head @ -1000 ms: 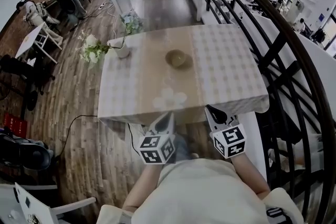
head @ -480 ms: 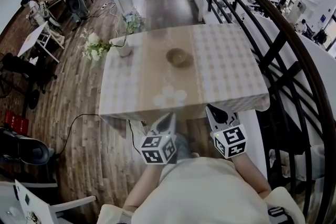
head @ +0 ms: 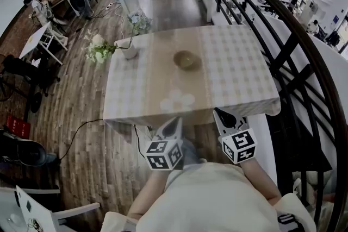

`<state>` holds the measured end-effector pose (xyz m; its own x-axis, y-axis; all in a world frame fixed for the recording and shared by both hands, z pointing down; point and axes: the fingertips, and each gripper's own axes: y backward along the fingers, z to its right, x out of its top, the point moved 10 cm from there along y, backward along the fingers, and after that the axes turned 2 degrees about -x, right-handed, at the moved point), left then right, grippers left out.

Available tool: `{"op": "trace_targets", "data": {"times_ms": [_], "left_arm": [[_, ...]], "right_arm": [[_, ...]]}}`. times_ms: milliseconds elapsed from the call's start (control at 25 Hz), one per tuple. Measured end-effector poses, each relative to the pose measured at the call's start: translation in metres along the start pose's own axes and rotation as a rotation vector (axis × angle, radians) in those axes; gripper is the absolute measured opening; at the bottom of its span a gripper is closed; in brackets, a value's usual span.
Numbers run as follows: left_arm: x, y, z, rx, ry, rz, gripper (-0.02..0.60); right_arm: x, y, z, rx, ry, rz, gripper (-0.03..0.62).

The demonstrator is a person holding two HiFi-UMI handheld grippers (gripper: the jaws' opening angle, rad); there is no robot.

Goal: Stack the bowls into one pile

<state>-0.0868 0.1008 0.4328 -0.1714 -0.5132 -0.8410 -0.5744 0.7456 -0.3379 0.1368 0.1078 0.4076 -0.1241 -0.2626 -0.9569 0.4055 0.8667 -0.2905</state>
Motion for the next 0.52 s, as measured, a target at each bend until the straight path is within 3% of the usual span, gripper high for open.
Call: {"op": "trace_targets", "data": {"times_ms": [520], "left_arm": [[0.0004, -0.0028, -0.0032, 0.010, 0.016, -0.007, 0.010]], "right_arm": [[0.0002, -0.0055, 0.0010, 0.013, 0.000, -0.010, 0.000]]}}
